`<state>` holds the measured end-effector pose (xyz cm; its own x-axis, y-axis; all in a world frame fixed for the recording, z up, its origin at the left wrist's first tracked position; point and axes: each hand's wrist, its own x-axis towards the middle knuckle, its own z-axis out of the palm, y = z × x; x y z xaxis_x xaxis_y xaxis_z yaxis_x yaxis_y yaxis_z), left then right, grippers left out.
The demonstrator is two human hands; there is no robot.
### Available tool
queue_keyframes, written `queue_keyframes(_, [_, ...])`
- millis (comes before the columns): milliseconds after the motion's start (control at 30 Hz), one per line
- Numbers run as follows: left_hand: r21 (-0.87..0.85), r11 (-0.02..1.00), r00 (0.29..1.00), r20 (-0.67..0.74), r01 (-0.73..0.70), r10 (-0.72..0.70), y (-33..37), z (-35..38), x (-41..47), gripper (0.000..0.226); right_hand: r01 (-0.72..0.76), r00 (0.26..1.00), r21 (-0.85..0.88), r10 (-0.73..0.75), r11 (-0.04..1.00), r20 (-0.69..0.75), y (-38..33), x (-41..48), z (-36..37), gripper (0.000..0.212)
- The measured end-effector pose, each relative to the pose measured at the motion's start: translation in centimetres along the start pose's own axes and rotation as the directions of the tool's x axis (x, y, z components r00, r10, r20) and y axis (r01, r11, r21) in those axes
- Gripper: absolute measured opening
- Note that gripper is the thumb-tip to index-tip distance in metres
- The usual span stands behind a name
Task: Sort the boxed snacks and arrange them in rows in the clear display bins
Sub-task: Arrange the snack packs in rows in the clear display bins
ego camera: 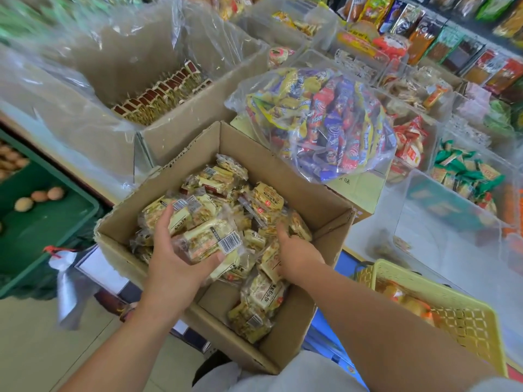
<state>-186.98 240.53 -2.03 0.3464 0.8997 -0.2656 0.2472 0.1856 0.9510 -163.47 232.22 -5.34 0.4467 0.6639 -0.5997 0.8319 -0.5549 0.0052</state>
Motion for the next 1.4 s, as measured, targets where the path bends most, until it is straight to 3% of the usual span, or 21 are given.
queue_keyframes(133, [0.001, 1.0, 0.999, -0.028, 0.027, -0.027, 0.1, 0.4, 0.0, 0.117, -0.017, 0.998, 0.062, 0.013, 0.998, 0.069, -0.2, -0.1, 0.1, 0.104])
queue_keyframes(233, [0.025, 1.0, 0.999, -0.046, 0.008, -0.006, 0.3, 0.6, -0.5, 0.116, 0.026, 0.994, 0.043, -0.031, 0.999, 0.108, -0.1, -0.5, -0.5, 0.068])
queue_keyframes(367, [-0.024, 1.0, 0.998, -0.058, 0.02, -0.021, 0.9, 1.2, -1.2, 0.115, 0.165, 0.986, 0.193, -0.155, 0.967, -0.069, 0.1, -1.3, -1.3, 0.031])
queue_keyframes(467, [-0.072, 0.997, 0.998, -0.06, 0.02, -0.024, 1.9, 1.9, -1.9, 0.111, 0.237, 0.957, 0.362, -0.153, 0.902, -0.245, 1.9, -2.6, -2.6, 0.033])
queue_keyframes(600, [-0.014, 0.998, 0.998, -0.042, -0.053, 0.052, 3.4, 3.7, -2.7, 0.11, 0.287, 0.906, 0.656, 0.025, 0.698, -0.422, 7.1, -6.0, -4.1, 0.061])
queue_keyframes(700, [-0.035, 0.997, 0.998, -0.008, -0.07, 0.07, 4.7, 6.1, -3.6, 0.112, 0.285, 0.929, 0.897, 0.134, 0.338, -0.346, 11.5, -8.3, -3.6, 0.04])
queue_keyframes(900, [-0.005, 0.999, 0.999, 0.019, -0.048, 0.048, 6.7, 12.6, -4.7, 0.109, 0.189, 0.918, 0.964, 0.314, 0.186, -0.241, 19.7, -11.8, -0.2, 0.009])
queue_keyframes(1033, [0.006, 0.998, 0.996, 0.066, -0.062, 0.062, 7.9, 17.8, -5.6, 0.11, 0.187, 0.921, 0.977, 0.328, 0.104, -0.211, 25.6, -12.9, 0.7, 0.011])
queue_keyframes(1133, [0.042, 0.997, 0.994, 0.081, -0.071, 0.068, 8.5, 21.5, -6.2, 0.109, 0.171, 0.943, 0.983, 0.279, 0.065, -0.182, 30.0, -13.4, 1.1, 0.043])
queue_keyframes(1267, [0.054, 0.996, 0.993, 0.101, -0.071, 0.066, 8.6, 26.2, -6.8, 0.11, 0.158, 0.949, 0.987, 0.282, -0.035, -0.142, 35.3, -12.0, 2.2, 0.061])
queue_keyframes(1400, [0.083, 0.996, 0.995, 0.094, -0.026, 0.018, 8.4, 29.8, -6.8, 0.103, 0.137, 0.941, 0.99, 0.317, -0.042, -0.116, 39.7, -9.1, 3.0, 0.06])
